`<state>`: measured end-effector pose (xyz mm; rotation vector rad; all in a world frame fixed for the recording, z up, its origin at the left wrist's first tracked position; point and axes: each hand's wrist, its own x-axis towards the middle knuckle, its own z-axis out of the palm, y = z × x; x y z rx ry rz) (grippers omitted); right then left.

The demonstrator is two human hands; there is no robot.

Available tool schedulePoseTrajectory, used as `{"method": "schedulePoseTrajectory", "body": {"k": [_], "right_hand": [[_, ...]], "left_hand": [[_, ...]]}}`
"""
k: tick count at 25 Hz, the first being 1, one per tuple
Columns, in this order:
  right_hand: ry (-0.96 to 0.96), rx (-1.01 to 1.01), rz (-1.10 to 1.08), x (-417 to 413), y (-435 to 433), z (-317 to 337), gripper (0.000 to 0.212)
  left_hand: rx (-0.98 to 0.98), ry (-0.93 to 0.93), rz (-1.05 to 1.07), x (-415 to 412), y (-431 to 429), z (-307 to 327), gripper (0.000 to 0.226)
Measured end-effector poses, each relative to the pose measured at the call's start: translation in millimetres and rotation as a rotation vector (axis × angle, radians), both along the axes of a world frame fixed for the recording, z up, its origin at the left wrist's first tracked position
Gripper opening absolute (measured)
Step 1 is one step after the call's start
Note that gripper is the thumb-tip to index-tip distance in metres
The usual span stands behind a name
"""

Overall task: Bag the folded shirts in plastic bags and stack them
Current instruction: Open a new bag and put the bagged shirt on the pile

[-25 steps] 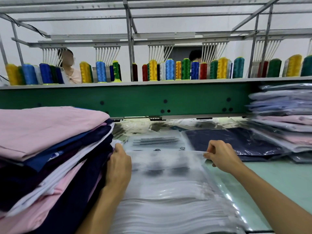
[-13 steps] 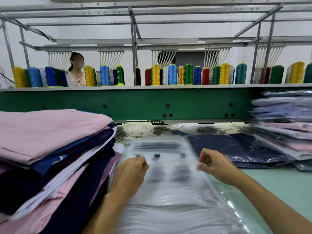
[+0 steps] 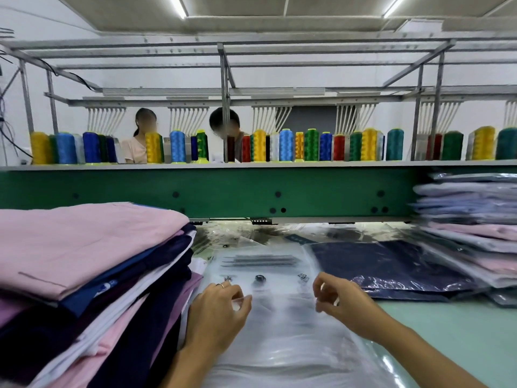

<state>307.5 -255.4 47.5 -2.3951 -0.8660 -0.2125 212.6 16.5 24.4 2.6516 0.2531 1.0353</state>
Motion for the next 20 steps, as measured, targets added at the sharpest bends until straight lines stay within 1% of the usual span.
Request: {"method": "schedulePoseTrajectory", "body": {"k": [2,5,6,8,9,11,14,16,18,20], "right_hand": [[-0.087,-0.024,0.000,1,4,0,0.032],[-0.185,-0.114,0.010,0,11,-1,0.045],[-0.195,-0.159,0.015,-1,13,-2,0.051],[-0.181,-0.258,0.026,-3,16,-5,0.069],[-0.165,-0.297,0.030,-4,17,-7,0.078],[-0.135,-0.323,0.037,-5,18,-10,0.091],[-0.089,-0.227,0.012,-5,19,-11,0.100],[-0.099,-0.158,-0.025,-2,16,-10,0.099],[-0.119,-0.143,-0.074,0,12,-10,0.084],[-0.137,-0.124,-0.111,-2,10,-8,0.066]], "left_hand": [[-0.066,0.009,0.022,-1,-2,3,0.024],[-0.211,-0.044,0.053,-4,-4,8,0.016],[-0.218,-0.052,0.062,-4,-4,9,0.013],[-0.163,-0.038,0.072,-5,-5,10,0.009],[-0.131,-0.024,0.069,-4,-6,10,0.011],[-0.084,-0.004,0.046,-4,-8,9,0.024],[-0.005,-0.030,0.047,-5,-9,8,0.039],[0.004,-0.037,0.066,-5,-9,8,0.051],[0.004,-0.013,0.085,-4,-9,8,0.064],[0.059,0.009,0.098,-1,-7,6,0.072]]}}
